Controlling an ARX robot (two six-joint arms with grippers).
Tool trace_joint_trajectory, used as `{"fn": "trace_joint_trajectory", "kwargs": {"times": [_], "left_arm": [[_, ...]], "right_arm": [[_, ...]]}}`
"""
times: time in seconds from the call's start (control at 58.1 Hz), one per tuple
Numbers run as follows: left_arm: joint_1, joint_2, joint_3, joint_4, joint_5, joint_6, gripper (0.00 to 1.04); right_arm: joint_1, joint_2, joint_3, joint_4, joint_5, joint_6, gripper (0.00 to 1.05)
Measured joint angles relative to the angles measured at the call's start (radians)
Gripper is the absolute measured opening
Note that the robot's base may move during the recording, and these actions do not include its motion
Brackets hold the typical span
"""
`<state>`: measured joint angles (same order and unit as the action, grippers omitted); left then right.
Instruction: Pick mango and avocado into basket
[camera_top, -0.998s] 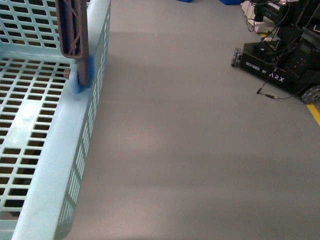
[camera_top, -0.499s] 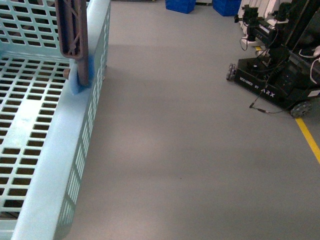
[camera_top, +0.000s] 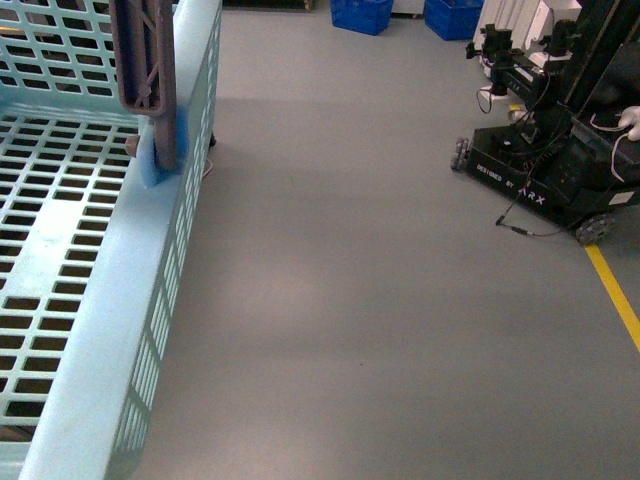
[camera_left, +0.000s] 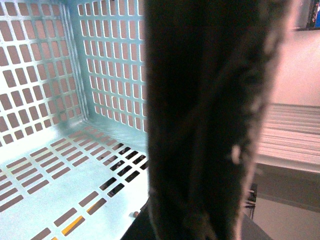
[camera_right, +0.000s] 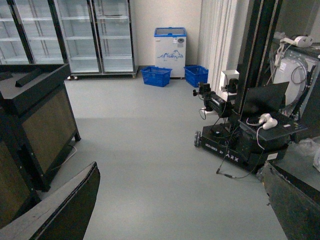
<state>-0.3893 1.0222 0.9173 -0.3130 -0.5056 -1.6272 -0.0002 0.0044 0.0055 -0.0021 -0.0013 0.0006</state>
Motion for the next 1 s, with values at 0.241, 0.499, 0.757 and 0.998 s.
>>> {"fn": "trace_joint_trajectory", "kwargs": {"times": [0.241, 0.499, 0.757, 0.998], "left_arm": [[0.000, 0.000, 0.000, 0.000, 0.000, 0.000, 0.07], [0.000, 0.000, 0.000, 0.000, 0.000, 0.000, 0.07], [-0.008, 0.001, 0.000, 0.000, 0.016, -0.004, 0.07], [-0.005, 0.000, 0.000, 0.000, -0.004, -0.003, 0.07]], "right_arm": [[0.000, 0.000, 0.000, 0.000, 0.000, 0.000, 0.97], [0.000, 0.000, 0.000, 0.000, 0.000, 0.000, 0.97], [0.001, 0.000, 0.000, 0.000, 0.003, 0.000, 0.97], [0.001, 0.000, 0.000, 0.000, 0.003, 0.000, 0.97]]}}
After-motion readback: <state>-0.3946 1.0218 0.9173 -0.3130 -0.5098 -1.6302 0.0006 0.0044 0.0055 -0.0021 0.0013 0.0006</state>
